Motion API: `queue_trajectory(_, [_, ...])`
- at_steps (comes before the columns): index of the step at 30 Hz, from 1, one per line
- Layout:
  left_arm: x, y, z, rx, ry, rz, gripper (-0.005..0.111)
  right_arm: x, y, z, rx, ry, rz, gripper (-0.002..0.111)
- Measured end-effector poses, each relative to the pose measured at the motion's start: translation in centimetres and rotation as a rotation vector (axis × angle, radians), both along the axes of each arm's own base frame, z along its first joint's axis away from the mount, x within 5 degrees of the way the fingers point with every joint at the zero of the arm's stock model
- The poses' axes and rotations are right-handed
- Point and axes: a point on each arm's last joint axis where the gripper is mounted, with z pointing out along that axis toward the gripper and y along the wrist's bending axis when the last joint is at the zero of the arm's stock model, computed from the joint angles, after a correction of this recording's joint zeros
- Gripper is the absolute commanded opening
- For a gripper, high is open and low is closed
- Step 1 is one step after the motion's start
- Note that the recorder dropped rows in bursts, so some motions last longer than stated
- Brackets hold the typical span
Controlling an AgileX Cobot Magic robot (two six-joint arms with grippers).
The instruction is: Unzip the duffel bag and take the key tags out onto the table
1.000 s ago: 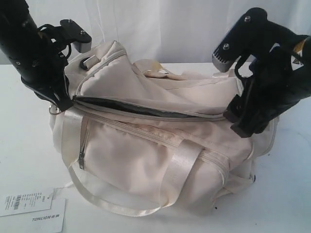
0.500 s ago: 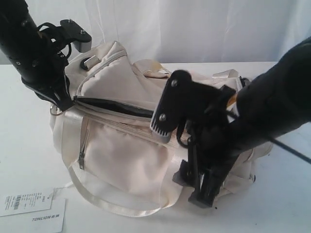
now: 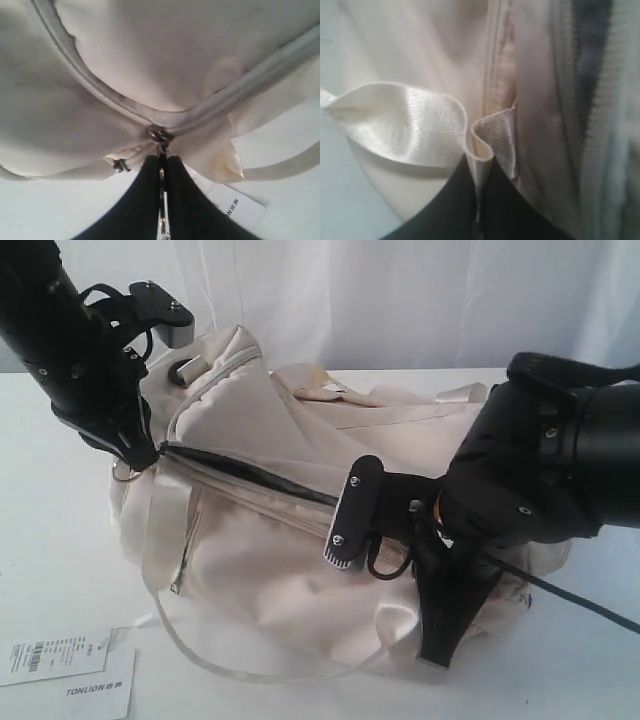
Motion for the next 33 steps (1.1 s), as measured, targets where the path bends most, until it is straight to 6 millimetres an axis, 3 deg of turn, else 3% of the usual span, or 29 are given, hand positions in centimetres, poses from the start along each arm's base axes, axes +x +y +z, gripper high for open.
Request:
queue_trajectory(10, [-0.4,-0.6,0.0,-0.049,0.038,-0.005,0.000,2.1,-3.0,0.7,-0.197,-0.139,-0.125,0.000])
queue_trajectory(15, [-0.5,-0.8,0.0,-0.062,0.042,-0.008,0.000,4.6,-5.8,0.9,-0.182,-0.166,-0.253,0.000])
queue_trajectory(20, [-0.5,-1.0,0.1,-0.080,0.043,-0.016,0.000,5.7,-7.0,0.7,-0.082,-0.159,-0.364,0.006])
queue_trajectory(28, [-0.6,-0.9,0.1,-0.066,0.040,-0.076,0.000,2.9,-6.4,2.4,0.063,0.003,-0.363,0.053])
queue_trajectory(33, [-0.5,-0.8,0.1,-0.067,0.037,-0.100,0.000,0.3,-5.7,5.5,0.199,0.064,-0.349,0.057])
